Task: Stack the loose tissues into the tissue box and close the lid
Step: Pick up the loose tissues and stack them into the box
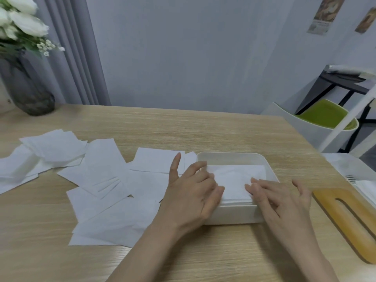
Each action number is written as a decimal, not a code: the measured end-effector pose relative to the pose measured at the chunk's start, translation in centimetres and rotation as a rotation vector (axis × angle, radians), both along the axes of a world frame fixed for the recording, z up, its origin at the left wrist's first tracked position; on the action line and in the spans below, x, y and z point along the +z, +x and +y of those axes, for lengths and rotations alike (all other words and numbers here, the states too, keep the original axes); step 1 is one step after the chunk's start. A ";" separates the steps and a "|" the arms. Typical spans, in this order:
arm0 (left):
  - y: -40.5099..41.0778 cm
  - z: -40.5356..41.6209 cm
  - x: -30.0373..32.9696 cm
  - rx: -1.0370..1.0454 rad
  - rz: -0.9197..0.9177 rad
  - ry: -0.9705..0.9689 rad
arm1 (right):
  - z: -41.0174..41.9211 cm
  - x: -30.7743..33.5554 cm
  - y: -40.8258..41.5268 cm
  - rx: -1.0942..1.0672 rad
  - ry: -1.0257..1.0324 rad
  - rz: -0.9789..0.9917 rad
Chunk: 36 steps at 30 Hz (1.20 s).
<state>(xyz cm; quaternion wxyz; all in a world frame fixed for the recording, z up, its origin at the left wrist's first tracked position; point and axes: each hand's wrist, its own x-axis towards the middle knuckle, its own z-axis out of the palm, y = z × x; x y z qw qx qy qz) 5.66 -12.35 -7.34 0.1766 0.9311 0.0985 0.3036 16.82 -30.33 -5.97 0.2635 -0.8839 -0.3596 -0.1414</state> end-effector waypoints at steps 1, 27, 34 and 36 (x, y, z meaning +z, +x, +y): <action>0.1 -0.1 0.2 0.015 0.009 0.008 | 0.1 -0.1 -0.1 -0.008 -0.001 0.001; -10.3 8.3 -2.2 0.305 -0.209 -0.395 | 9.8 0.6 -10.2 0.497 0.354 0.198; -13.1 10.8 -4.7 0.438 -0.205 -0.474 | 13.4 -2.6 -11.1 0.440 0.072 0.509; -13.2 10.9 -5.2 0.443 -0.217 -0.503 | 13.8 -2.7 -11.2 0.418 -0.010 0.526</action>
